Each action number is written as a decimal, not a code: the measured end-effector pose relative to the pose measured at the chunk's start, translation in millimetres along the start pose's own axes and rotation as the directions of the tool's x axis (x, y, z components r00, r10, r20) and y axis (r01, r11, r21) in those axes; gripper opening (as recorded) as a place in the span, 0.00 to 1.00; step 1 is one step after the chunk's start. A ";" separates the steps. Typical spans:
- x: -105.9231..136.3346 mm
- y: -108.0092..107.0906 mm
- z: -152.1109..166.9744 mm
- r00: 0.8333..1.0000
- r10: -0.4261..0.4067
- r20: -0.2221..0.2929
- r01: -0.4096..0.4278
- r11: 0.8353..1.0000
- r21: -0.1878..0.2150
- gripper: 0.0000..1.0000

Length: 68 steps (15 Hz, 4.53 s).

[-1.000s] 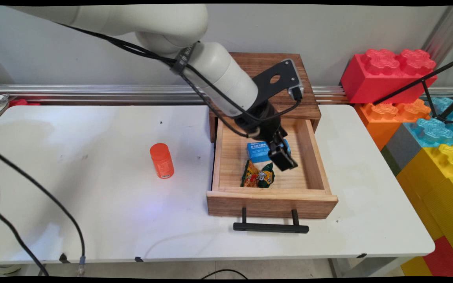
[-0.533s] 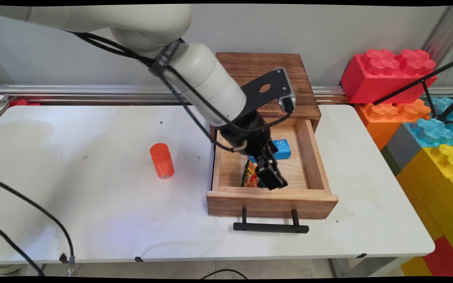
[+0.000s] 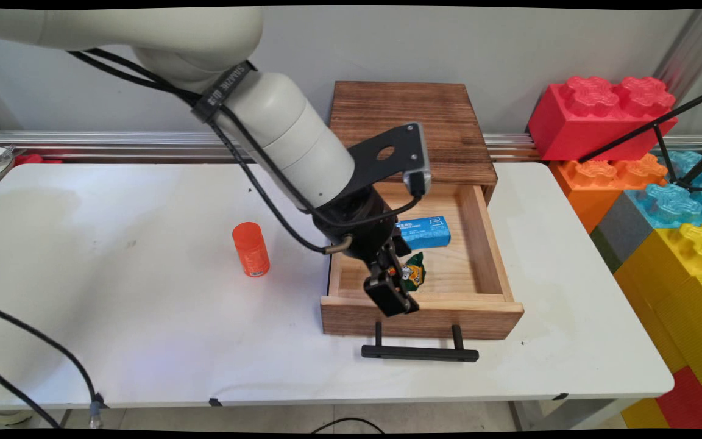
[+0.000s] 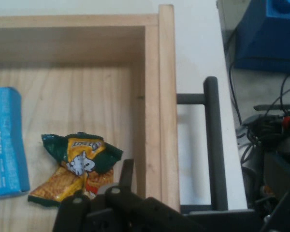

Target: Close the oven

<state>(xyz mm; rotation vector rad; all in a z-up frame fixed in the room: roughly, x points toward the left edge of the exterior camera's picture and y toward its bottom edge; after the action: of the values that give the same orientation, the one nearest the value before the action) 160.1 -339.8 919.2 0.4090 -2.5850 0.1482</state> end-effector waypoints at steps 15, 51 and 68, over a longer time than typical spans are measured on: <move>-16.5 16.7 -3.4 0.999 0.047 0.011 -0.047 0.999 -0.006 0.00; -35.5 -5.7 76.4 0.999 0.053 0.005 -0.054 0.987 0.148 0.00; -40.3 -97.0 84.5 0.997 0.070 0.007 -0.069 0.950 0.306 0.00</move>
<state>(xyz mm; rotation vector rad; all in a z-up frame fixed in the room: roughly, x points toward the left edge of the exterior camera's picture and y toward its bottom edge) 183.8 -436.7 828.6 0.4260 -2.5777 0.5797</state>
